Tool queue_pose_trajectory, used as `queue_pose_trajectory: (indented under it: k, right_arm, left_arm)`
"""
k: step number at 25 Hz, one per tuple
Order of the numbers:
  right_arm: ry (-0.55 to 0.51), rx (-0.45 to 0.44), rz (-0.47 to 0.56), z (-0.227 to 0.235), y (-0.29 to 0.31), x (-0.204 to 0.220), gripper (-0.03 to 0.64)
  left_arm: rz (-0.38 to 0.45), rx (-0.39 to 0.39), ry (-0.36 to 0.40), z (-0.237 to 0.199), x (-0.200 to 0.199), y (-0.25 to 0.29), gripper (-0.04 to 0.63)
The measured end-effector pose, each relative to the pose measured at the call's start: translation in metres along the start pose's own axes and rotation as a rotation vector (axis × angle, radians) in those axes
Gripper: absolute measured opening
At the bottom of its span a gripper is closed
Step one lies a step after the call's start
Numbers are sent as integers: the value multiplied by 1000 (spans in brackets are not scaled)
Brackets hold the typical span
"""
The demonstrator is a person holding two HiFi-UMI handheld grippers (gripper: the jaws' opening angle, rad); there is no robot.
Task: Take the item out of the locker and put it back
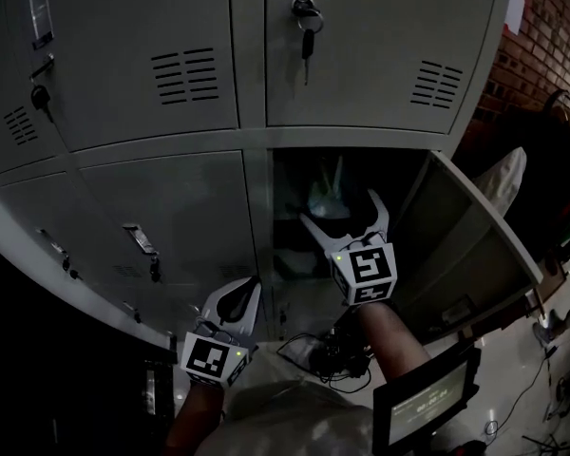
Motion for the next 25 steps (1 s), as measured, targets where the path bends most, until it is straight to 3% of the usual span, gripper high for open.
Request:
queue_pose_trajectory:
  k: [4,5,6,7,8,9,12,16,25]
  right_arm:
    - [18,33,-68,17,17,20,482]
    - [18,36,-101,20,18,26,449]
    - [21,31,-137,21,18,33,358]
    - [28,20,-162,21,18,38,169]
    - [37,10,-172,22,18,40,75]
    - [41,7,-169,23,17,40,52]
    - [32,31,-138,27,11,33,10]
    - [33,41,-83,22,-6,18,3]
    - [12,49,16,-31,-77,-21,3]
  left_arm:
    - [-2,-16,-6,-12,1,4,5]
    - [-5,-18,-7,-14,2,5,5]
    - [-5,-20,-9,-16,2,5,5]
    - [-5,-21,-11,-18,2,6,5]
    - [-8,-22,-12,-20,2,7,5]
    - [-15,-22,-13,-21,3,7,5]
    - [-26,-19,-19,-23,6,5,5]
    - [-19,-8,-37,-24,4,0,5]
    - [-48,53,-50,-3,11,-35,5]
Point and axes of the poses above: the fingertips, and each gripper's own axes: y forward along the fingers, z to its right, x out of its underside, the point moved 3 cm from there along -y, backward along the fingers, and after that the axes turned 11 degrees about -x, right-handed, at the moved point
